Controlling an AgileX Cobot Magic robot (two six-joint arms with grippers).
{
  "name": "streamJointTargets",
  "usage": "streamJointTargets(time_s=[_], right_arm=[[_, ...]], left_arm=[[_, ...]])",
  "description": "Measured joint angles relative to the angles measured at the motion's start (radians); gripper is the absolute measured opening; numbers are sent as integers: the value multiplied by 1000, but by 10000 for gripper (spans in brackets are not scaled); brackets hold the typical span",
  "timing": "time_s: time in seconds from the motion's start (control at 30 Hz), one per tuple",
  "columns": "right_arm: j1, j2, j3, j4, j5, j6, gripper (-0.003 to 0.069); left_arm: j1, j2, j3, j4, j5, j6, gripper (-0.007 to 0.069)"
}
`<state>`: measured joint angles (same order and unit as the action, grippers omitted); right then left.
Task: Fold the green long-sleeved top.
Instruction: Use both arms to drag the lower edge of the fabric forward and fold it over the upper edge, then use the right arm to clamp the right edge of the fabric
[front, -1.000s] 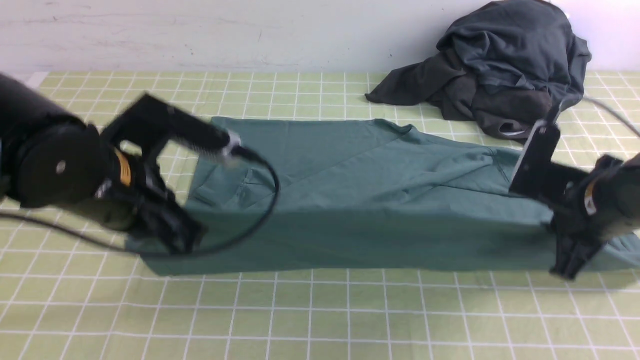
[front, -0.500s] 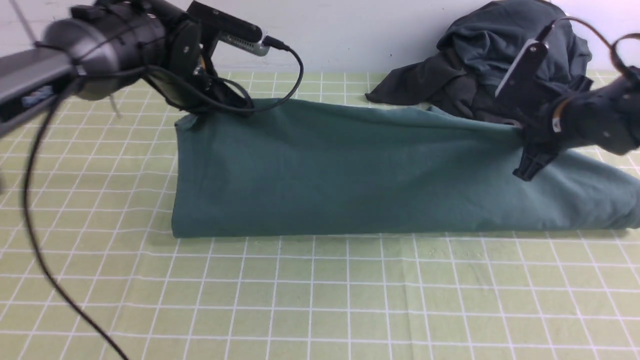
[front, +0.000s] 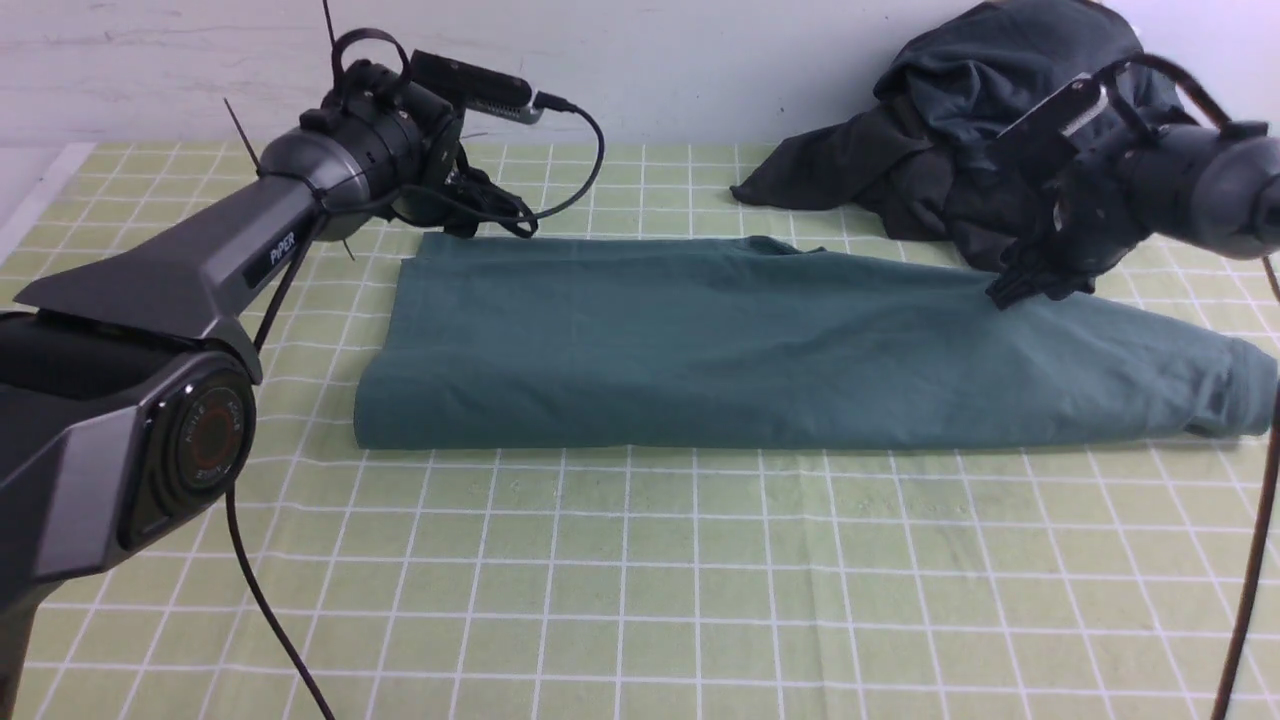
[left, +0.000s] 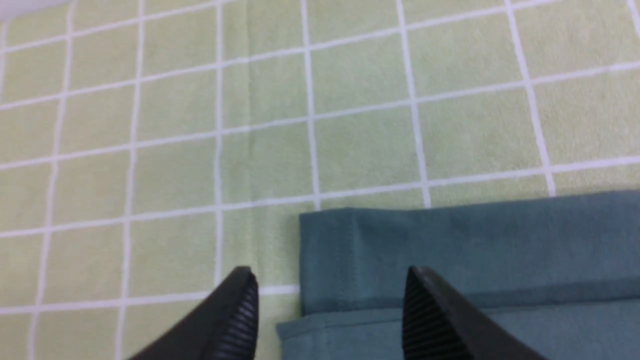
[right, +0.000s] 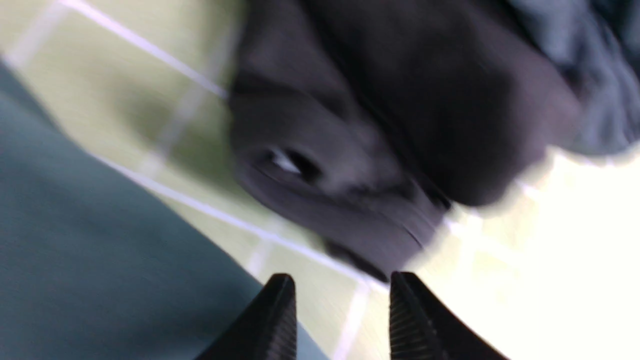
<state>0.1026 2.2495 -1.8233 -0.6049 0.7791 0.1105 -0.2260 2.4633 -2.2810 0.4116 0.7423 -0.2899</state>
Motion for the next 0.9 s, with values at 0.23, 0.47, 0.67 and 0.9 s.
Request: streamJointTargets(time_s=[0.23, 0.47, 0.67, 0.9], right_arm=[[-69, -102, -52, 176, 331, -90, 100], [-285, -131, 16, 594, 366, -191, -10], [-383, -123, 167, 690, 166, -210, -10], [-410, -117, 198, 536, 100, -110, 127]], left_arm=[[-3, -151, -105, -23, 410, 276, 290], [79, -430, -33, -447, 499, 530, 35], [102, -665, 198, -688, 506, 679, -3], [137, -953, 682, -728, 429, 711, -3]])
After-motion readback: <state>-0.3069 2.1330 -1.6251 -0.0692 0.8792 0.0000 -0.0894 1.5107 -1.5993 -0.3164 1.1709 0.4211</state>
